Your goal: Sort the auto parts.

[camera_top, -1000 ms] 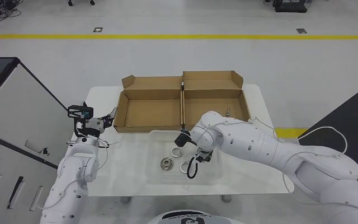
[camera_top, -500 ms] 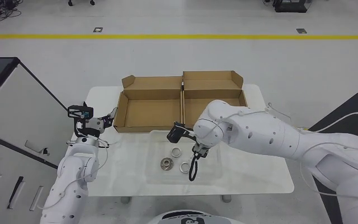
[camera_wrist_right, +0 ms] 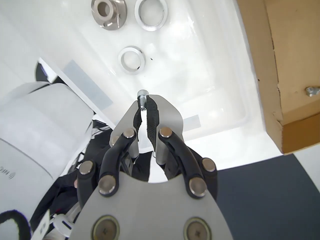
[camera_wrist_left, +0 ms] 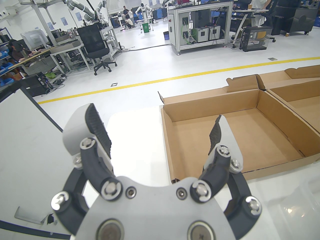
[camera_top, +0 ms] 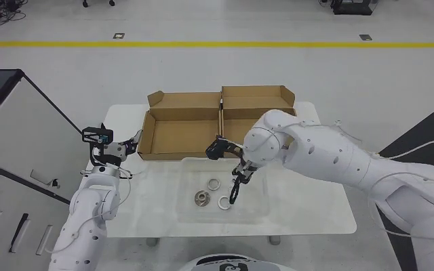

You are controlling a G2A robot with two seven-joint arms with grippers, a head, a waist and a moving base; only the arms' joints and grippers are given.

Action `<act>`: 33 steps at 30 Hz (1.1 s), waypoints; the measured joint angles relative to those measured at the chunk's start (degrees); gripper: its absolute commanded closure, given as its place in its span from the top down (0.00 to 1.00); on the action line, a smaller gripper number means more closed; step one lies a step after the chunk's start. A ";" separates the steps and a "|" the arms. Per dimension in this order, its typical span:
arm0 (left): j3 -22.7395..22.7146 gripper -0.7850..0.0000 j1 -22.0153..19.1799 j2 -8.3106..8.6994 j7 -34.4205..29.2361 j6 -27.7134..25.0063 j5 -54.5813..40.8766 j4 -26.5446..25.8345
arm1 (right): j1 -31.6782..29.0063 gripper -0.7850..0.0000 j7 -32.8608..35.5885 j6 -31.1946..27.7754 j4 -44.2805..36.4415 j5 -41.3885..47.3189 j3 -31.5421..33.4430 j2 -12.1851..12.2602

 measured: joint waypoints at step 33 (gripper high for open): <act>0.00 1.00 0.00 0.00 0.00 0.00 0.00 0.00 | -23.39 0.00 -4.44 -34.13 -4.78 73.48 37.38 8.46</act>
